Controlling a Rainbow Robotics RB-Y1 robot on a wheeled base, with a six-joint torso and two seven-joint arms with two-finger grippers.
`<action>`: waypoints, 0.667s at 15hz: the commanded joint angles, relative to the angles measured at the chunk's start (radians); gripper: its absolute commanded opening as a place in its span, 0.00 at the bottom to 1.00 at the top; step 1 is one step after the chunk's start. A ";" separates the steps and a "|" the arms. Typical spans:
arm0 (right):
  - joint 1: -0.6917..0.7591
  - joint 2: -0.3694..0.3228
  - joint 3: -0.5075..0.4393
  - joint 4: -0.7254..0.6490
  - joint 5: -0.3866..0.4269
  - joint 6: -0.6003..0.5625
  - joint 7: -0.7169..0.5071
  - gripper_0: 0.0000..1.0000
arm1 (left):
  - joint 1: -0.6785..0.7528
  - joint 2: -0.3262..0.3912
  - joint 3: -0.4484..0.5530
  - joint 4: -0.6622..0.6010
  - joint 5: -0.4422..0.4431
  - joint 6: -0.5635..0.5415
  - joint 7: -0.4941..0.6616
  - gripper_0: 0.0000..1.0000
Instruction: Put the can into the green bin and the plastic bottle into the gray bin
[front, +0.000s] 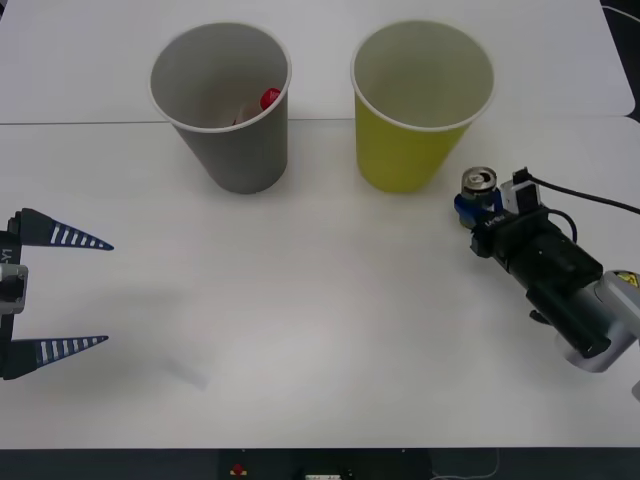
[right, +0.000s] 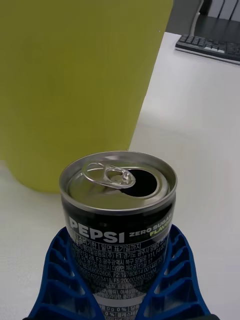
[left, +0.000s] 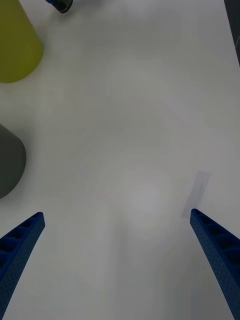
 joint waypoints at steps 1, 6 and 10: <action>0.018 -0.026 -0.006 -0.003 -0.055 -0.086 -0.007 0.00 | 0.000 0.000 0.000 0.000 0.000 0.000 0.000 1.00; 0.078 -0.132 -0.026 -0.040 -0.115 -0.299 -0.019 0.00 | 0.000 0.000 0.000 0.000 0.000 0.000 0.000 1.00; 0.121 -0.210 -0.071 -0.063 -0.113 -0.471 -0.050 0.00 | 0.000 0.000 0.000 0.000 0.000 0.000 0.000 1.00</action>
